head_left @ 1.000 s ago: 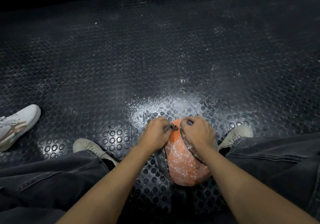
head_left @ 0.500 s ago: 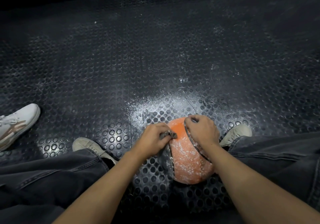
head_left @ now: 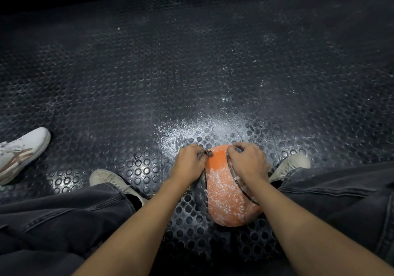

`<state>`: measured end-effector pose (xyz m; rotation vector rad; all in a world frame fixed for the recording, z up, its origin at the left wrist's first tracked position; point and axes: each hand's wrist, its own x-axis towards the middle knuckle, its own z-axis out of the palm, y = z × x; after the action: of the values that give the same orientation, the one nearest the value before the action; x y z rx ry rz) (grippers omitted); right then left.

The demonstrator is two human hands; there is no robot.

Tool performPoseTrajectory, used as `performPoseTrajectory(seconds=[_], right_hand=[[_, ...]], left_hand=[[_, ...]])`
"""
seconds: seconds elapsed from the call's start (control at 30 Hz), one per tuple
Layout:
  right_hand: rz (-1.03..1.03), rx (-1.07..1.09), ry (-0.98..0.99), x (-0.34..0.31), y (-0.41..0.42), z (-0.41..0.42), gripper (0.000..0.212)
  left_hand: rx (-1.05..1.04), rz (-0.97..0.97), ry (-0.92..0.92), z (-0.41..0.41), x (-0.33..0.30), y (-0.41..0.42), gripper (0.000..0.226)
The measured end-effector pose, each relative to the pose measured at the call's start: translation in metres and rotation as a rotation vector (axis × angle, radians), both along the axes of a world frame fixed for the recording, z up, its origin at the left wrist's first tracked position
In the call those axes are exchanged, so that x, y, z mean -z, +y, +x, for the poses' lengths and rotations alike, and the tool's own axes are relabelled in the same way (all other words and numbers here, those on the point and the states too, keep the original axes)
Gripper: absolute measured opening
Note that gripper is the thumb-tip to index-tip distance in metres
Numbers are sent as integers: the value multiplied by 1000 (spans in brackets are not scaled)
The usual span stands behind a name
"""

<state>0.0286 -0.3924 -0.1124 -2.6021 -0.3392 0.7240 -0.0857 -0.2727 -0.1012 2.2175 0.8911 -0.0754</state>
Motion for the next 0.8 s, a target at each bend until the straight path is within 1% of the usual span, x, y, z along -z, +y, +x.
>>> performPoseTrajectory(seconds=[0.03, 0.1, 0.13, 0.17, 0.2, 0.27, 0.33, 0.37, 0.47, 0.53, 0.57, 0.6, 0.67, 0.7, 0.73, 0.77, 0.8], right_hand=[[-1, 12, -3, -1, -1, 0, 36], [10, 35, 5, 0, -2, 2, 38], [16, 33, 12, 0, -2, 4, 40], [17, 16, 19, 1, -1, 5, 41], [18, -11, 27, 1, -1, 5, 44], [6, -77, 37, 0, -1, 2, 53], [-16, -137, 28, -1, -3, -2, 56], [-19, -142, 19, -1, -5, -2, 56], [-7, -78, 14, -4, -9, 2, 52], [-11, -70, 23, -5, -8, 4, 51], [-14, -72, 23, -5, -7, 3, 51], [-12, -70, 16, -5, -6, 2, 51], [-23, -63, -6, -7, -4, -2, 50], [-39, -65, -14, -8, -3, -5, 51], [-56, -63, -19, -8, -2, -7, 51], [-67, -52, -21, -8, -2, -9, 50], [-72, -36, -21, -8, -2, -11, 50]], left_hand=[[19, -12, -19, -3, 0, -2, 32], [126, -89, -57, -15, -6, -5, 13], [187, -93, -62, -20, -8, -6, 11], [226, -74, -68, -21, -6, -6, 15], [215, -57, -68, -19, -5, -5, 16], [104, -31, -27, -7, -4, -2, 12], [-5, 24, 17, 2, -1, -2, 28], [5, 33, 8, 1, 2, -2, 30], [139, -56, -71, -16, -1, -8, 10], [216, -100, -86, -25, -3, -8, 16], [225, -87, -84, -25, -3, -6, 17], [200, -79, -83, -22, -3, -5, 16], [82, -46, -39, -10, -4, -2, 12], [31, -21, -12, -6, -4, -1, 19], [8, -13, -3, -3, -3, 0, 28], [24, -18, -9, -4, -4, -1, 31], [55, -55, -28, -7, -7, -2, 27]])
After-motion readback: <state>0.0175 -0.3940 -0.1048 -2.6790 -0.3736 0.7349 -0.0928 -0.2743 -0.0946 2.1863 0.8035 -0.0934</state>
